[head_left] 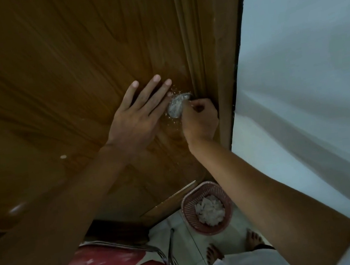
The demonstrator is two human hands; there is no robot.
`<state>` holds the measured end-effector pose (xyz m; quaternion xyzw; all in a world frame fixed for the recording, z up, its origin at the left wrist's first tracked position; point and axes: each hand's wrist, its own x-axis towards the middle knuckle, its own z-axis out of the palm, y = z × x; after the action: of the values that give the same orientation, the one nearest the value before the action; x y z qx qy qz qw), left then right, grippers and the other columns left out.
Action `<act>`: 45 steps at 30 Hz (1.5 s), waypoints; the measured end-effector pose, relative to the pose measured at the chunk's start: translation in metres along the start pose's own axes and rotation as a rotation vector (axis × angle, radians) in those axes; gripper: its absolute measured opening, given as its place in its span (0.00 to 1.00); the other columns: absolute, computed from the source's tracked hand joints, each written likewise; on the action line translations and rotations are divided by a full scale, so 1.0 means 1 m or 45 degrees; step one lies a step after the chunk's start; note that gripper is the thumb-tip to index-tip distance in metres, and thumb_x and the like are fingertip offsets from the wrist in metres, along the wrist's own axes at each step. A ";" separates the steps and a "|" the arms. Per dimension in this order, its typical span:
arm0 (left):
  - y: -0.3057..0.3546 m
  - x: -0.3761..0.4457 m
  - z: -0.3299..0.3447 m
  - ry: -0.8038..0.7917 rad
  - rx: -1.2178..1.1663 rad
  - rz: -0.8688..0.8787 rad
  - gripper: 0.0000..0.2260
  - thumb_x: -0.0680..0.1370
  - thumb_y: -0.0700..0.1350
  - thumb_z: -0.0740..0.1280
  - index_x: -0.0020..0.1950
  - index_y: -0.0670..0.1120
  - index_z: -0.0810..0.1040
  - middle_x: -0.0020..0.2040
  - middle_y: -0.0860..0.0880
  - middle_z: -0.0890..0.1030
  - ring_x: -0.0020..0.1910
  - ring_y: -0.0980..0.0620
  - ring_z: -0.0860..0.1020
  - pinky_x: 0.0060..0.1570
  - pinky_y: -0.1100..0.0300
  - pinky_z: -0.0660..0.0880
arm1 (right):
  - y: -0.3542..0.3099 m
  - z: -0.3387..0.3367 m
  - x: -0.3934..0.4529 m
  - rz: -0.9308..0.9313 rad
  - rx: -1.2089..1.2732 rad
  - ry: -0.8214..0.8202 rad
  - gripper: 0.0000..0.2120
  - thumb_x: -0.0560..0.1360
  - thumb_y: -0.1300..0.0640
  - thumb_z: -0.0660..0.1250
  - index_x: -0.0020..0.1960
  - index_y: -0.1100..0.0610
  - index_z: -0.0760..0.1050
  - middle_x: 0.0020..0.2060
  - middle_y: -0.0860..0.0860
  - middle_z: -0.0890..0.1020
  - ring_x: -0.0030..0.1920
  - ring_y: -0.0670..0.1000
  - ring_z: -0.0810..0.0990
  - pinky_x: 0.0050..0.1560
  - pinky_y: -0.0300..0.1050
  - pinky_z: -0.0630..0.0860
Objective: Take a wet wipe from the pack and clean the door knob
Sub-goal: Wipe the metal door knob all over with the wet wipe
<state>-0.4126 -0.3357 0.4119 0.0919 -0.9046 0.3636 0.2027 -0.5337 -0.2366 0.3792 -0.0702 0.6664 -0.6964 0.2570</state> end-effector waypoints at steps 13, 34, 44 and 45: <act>0.000 0.002 0.001 0.033 -0.006 -0.002 0.21 0.85 0.44 0.59 0.78 0.43 0.67 0.80 0.45 0.62 0.80 0.43 0.59 0.78 0.44 0.47 | -0.005 -0.003 -0.001 0.034 -0.037 -0.030 0.07 0.77 0.56 0.68 0.54 0.55 0.79 0.49 0.50 0.80 0.47 0.47 0.79 0.46 0.40 0.76; 0.001 0.002 0.001 0.006 -0.037 -0.008 0.21 0.84 0.44 0.59 0.78 0.43 0.67 0.80 0.45 0.62 0.80 0.44 0.58 0.78 0.44 0.47 | -0.003 -0.007 0.000 -0.203 -0.133 -0.060 0.03 0.77 0.56 0.69 0.49 0.54 0.78 0.44 0.47 0.80 0.42 0.42 0.78 0.39 0.33 0.72; 0.000 0.002 0.000 0.011 -0.045 -0.008 0.21 0.84 0.44 0.60 0.78 0.43 0.67 0.80 0.45 0.62 0.80 0.43 0.59 0.78 0.44 0.47 | 0.025 -0.002 0.009 -0.711 -0.412 -0.022 0.07 0.74 0.54 0.72 0.50 0.54 0.79 0.53 0.53 0.78 0.50 0.51 0.78 0.47 0.47 0.82; 0.000 0.002 -0.001 0.006 -0.047 -0.008 0.21 0.84 0.44 0.60 0.78 0.43 0.67 0.80 0.45 0.62 0.80 0.43 0.59 0.78 0.44 0.47 | 0.023 0.000 0.006 -0.632 -0.350 0.005 0.07 0.74 0.54 0.72 0.50 0.54 0.79 0.53 0.53 0.78 0.50 0.51 0.79 0.46 0.49 0.82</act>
<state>-0.4147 -0.3350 0.4131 0.0901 -0.9104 0.3464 0.2077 -0.5325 -0.2391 0.3559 -0.2641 0.7174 -0.6413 0.0656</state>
